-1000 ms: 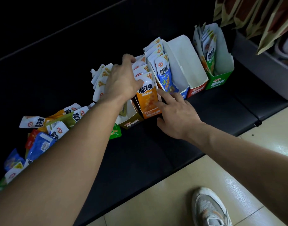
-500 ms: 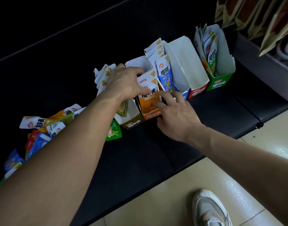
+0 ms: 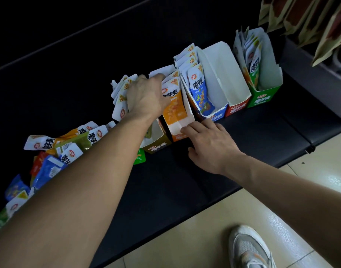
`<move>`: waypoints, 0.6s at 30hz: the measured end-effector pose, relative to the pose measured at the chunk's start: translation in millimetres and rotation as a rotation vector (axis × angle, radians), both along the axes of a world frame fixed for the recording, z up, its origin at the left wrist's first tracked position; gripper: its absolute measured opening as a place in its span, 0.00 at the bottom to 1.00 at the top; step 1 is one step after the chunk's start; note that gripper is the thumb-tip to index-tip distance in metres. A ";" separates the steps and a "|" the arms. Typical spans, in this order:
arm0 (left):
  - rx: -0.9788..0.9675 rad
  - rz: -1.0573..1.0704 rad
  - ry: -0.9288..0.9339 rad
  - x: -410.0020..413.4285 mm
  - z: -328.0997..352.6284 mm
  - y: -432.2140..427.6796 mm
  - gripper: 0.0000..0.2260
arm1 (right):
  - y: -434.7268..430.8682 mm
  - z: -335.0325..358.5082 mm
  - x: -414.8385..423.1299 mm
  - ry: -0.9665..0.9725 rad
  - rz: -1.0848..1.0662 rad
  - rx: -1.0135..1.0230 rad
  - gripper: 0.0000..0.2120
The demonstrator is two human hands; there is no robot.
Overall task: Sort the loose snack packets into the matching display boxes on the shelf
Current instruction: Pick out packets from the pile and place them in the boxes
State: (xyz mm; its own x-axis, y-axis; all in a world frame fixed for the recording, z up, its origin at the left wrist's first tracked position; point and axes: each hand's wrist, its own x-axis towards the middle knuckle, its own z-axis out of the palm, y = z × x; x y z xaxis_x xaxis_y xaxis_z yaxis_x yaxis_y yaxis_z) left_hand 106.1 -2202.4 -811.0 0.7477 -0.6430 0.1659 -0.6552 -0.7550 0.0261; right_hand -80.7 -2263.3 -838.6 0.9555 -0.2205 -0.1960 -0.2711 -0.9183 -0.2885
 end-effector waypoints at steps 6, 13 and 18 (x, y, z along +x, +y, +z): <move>-0.231 -0.063 0.076 4.4 1.0 -1.9 0.34 | -1.6 4.6 1.7 0.010 -0.011 -0.015 0.27; -0.215 -0.153 0.165 2.9 33.9 26.5 0.33 | 16.2 21.5 5.7 -0.101 -0.096 -0.019 0.25; -0.091 -0.203 0.247 -17.3 72.7 112.0 0.27 | 59.8 47.0 17.2 -0.218 -0.040 0.018 0.22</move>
State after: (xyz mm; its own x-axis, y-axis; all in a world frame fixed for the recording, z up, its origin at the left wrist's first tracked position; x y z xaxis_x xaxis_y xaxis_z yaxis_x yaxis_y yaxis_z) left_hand 88.9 -2090.4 -738.3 0.6306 -0.7738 0.0591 -0.7574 -0.5970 0.2645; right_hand -63.5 -2203.5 -791.6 0.9661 -0.2578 0.0103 -0.2369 -0.9022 -0.3604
